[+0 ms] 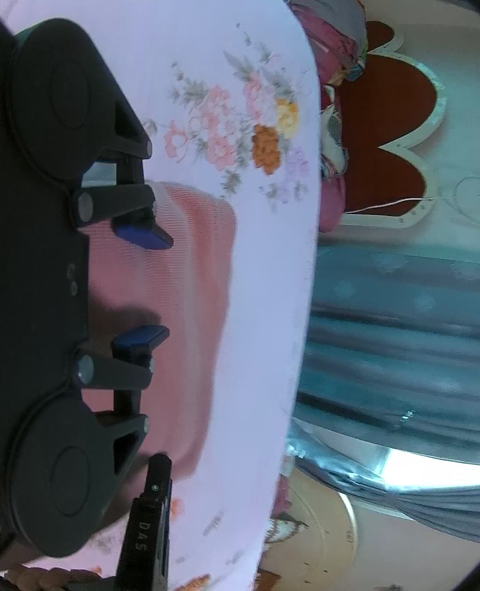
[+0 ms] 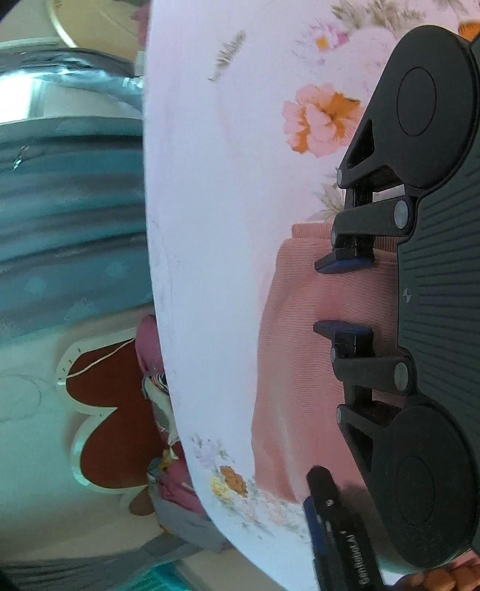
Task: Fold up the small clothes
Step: 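Open both tools and smooth the folded sweatshirt square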
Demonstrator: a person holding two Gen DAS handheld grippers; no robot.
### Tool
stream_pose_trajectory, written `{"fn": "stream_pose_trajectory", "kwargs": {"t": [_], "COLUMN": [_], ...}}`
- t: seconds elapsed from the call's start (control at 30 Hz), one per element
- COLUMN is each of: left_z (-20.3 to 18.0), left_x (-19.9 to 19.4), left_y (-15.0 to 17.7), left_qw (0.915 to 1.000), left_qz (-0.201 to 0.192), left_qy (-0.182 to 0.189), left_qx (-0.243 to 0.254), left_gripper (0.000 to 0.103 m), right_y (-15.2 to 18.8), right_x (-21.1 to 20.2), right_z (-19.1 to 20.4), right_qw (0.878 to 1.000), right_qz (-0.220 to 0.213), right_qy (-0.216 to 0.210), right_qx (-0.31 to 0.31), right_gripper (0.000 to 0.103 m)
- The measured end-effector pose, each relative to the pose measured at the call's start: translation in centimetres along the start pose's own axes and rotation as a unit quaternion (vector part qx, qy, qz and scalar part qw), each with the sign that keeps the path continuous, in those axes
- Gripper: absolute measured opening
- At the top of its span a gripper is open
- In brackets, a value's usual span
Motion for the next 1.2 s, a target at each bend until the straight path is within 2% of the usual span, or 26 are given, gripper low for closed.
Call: {"fn": "stream_pose_trajectory", "kwargs": {"t": [0.17,0.27,0.4,0.5,0.57,0.67,0.73,0.83,0.87,0.93,1.03,1.2], "left_z": [-1.7,-1.7,-2.0,-2.4,-2.6,-2.9,-2.8,-2.7,-2.7,-2.8,-2.7,-2.9], "left_x": [-5.4,-7.7,-9.5,-9.7,-9.8,-10.3,-10.7,-10.4,-10.2,-10.1,-10.4,-11.4], "left_y": [1.6,3.9,6.6,7.7,7.7,7.6,7.8,8.6,8.8,9.0,9.1,9.1], "left_qw": [0.9985,0.9985,0.9986,0.9983,0.9981,0.9979,0.9978,0.997,0.9967,0.9964,0.9968,0.9969], "left_qz": [-0.02,-0.013,-0.004,-0.002,0.004,0.019,0.029,0.042,0.045,0.05,0.055,0.064], "left_qy": [0.013,0.004,-0.008,-0.022,-0.027,-0.03,-0.033,-0.041,-0.044,-0.044,-0.041,-0.042], "left_qx": [0.05,0.053,0.051,0.055,0.055,0.053,0.05,0.05,0.052,0.053,0.04,0.019], "left_gripper": [0.046,0.046,0.046,0.046,0.046,0.047,0.051,0.056,0.057,0.061,0.064,0.089], "right_y": [1.0,2.8,6.2,8.5,9.4,9.1,9.1,11.5,11.8,11.7,11.8,11.1], "right_x": [-5.9,-8.9,-10.8,-10.3,-9.5,-10.8,-12.1,-10.6,-10.3,-10.0,-9.9,-9.9], "right_z": [-0.4,0.2,0.6,-0.5,-1.6,-1.4,-0.7,-1.1,-1.3,-1.8,-2.3,-2.0], "right_qw": [0.999,0.998,0.998,0.998,0.999,1.0,1.0,0.998,0.999,0.999,0.999,0.998], "right_qz": [-0.021,-0.019,-0.011,0.007,0.023,0.015,0.0,0.039,0.032,0.029,0.035,0.051], "right_qy": [-0.04,-0.049,-0.037,0.008,0.008,0.005,0.0,0.021,0.016,0.034,0.024,0.028], "right_qx": [0.0,-0.023,-0.046,-0.058,-0.037,-0.009,-0.017,-0.04,-0.038,-0.023,-0.003,-0.007], "right_gripper": [0.026,0.027,0.027,0.026,0.027,0.027,0.027,0.027,0.031,0.047,0.047,0.049]}}
Point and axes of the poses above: each gripper's, at about its wrist camera, not at the fingertips, and x roughly the way its jaws point, z to its left, y to its underside, the point moved 8 cm from there along x, roughly the way its jaws point, and after that the axes turned 3 degrees about y, right-handed, at the moved point
